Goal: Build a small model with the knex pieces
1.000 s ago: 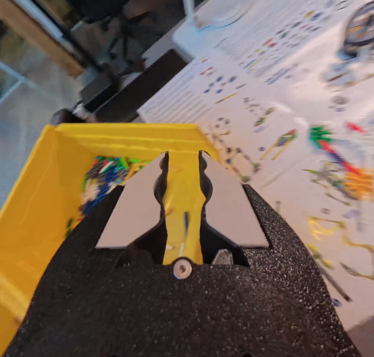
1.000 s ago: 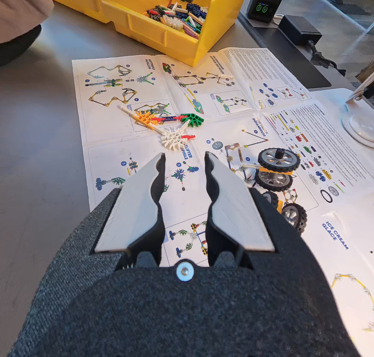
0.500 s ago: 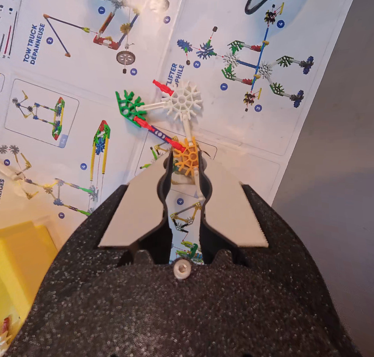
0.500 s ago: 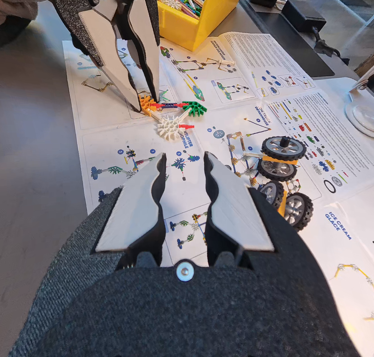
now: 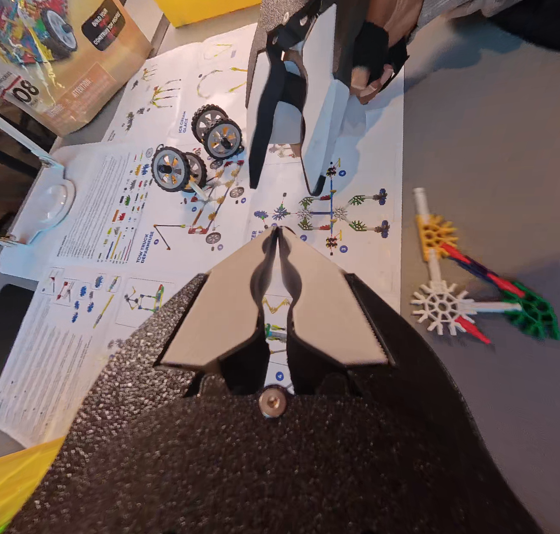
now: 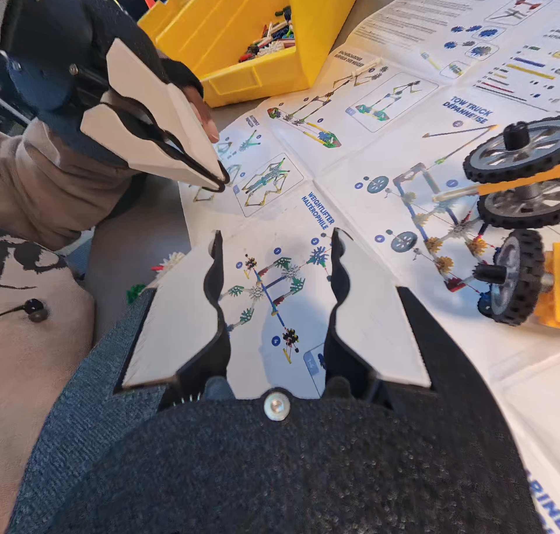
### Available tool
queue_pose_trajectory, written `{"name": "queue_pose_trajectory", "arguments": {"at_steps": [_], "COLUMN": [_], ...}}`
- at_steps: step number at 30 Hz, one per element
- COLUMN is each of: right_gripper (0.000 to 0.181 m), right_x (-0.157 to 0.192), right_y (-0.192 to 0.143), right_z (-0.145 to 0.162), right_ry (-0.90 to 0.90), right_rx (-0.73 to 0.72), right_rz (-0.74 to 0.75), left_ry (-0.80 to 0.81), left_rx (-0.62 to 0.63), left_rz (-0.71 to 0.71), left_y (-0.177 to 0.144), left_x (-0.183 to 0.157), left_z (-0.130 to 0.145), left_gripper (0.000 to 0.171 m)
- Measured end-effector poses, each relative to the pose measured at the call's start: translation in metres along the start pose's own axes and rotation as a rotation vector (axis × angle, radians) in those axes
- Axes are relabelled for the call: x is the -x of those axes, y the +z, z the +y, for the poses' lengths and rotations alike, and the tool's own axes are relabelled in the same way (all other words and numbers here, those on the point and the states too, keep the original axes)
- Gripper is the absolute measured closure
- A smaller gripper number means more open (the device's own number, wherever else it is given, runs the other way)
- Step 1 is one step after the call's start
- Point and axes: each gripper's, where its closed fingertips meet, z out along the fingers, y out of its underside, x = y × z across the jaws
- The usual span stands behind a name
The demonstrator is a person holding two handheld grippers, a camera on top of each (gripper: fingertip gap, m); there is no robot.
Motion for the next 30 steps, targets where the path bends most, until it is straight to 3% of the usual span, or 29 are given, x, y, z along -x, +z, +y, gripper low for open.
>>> {"name": "queue_pose_trajectory", "arguments": {"at_steps": [5,8,14,18,21,22,24,27,30], "right_gripper": [0.121,0.122,0.122,0.13,0.137,0.148,0.149,0.157,0.146], "right_x": [0.021,0.062,0.14,0.145,0.15,0.145,0.145,0.121,0.1], "right_y": [0.001,0.005,0.017,0.027,0.033,0.036,0.037,0.034,0.027], "right_z": [0.014,0.034,0.079,0.103,0.105,0.104,0.104,0.091,0.084], "right_ry": [-0.15,-0.329,-0.478,-0.444,-0.434,-0.473,-0.535,-0.596,-0.591], "right_rx": [0.119,0.234,0.445,0.57,0.575,0.569,0.572,0.545,0.538], "right_rz": [-0.014,-0.14,-0.315,-0.243,-0.203,-0.155,-0.128,-0.023,0.022], "left_ry": [-0.12,-0.158,-0.211,-0.255,-0.26,-0.261,-0.261,-0.268,-0.266], "left_rx": [-0.073,-0.115,-0.117,-0.115,-0.125,-0.126,-0.126,-0.135,-0.14], "left_rz": [0.106,0.151,0.127,0.099,0.086,0.086,0.088,0.106,0.129], "left_y": [-0.01,-0.014,-0.005,0.0,0.0,0.0,0.0,0.001,0.002], "left_x": [-0.001,-0.002,0.01,0.02,0.023,0.023,0.023,0.02,0.015], "left_z": [-0.001,-0.004,0.011,0.021,0.02,0.02,0.02,0.019,0.016], "left_gripper": [0.171,0.167,0.164,0.161,0.161,0.161,0.161,0.161,0.16]}}
